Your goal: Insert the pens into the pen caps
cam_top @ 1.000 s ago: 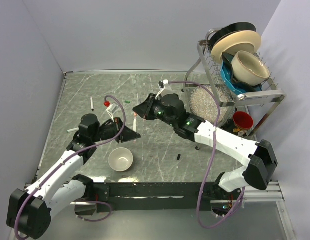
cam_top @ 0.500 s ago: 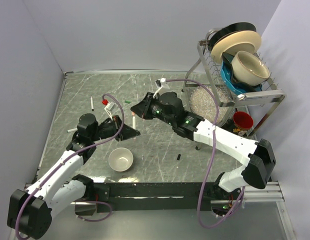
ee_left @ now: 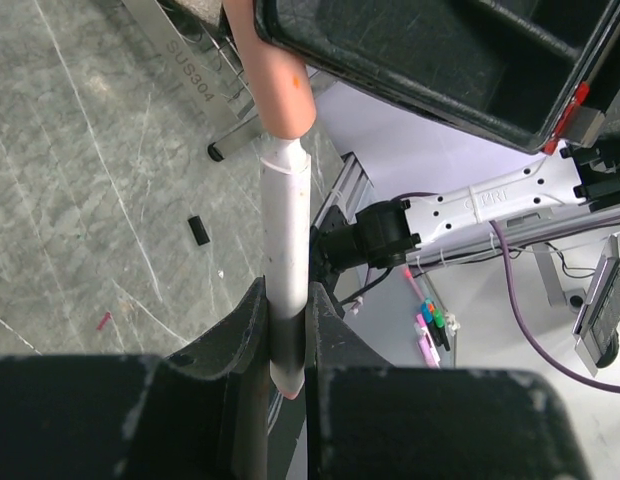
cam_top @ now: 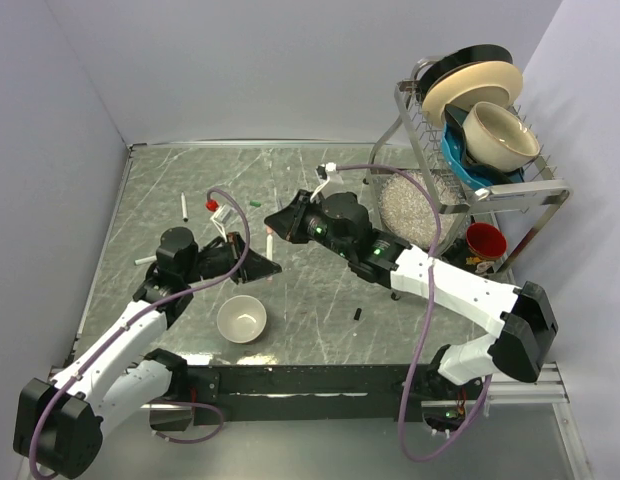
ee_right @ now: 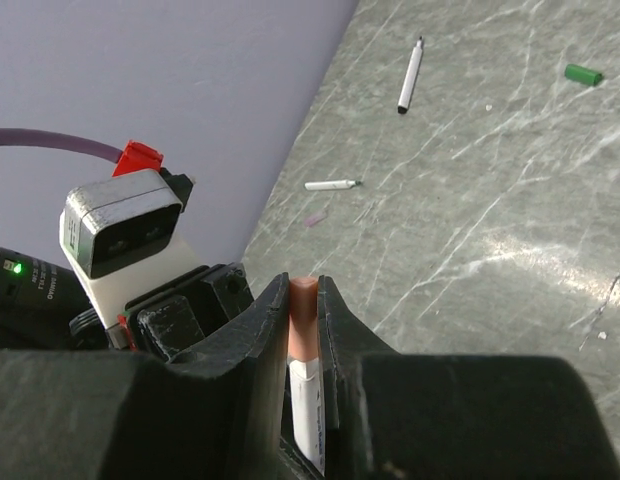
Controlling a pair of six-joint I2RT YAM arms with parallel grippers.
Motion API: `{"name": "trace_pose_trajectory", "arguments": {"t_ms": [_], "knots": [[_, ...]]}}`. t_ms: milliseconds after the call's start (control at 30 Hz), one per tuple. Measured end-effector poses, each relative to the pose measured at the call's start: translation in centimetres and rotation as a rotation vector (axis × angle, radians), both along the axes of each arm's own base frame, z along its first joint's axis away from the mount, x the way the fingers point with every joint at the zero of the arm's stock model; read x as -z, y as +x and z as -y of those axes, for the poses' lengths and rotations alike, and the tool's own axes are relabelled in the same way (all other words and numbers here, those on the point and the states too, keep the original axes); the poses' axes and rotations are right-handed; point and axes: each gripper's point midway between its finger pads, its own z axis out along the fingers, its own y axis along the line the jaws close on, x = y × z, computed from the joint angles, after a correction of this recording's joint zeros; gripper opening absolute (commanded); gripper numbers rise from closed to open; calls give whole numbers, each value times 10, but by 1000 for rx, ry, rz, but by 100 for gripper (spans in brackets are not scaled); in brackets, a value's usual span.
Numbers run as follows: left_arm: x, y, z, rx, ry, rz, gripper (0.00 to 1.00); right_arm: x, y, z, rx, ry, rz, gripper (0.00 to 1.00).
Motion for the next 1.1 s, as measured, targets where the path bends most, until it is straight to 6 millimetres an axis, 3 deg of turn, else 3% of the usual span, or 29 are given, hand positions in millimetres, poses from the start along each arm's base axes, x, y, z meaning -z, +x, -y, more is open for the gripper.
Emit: {"name": "trace_pose_trajectory", "arguments": {"t_ms": [700,967,1100], "knots": [[-23,10,6,22,11,81,2,-26,-4,13,110,79,120,1],[-38,0,2,51,34,231,1,-52,-23,18,50,119,163,24],[-44,1,0,44,43,285,1,-58,-33,19,16,114,170,53]]}}
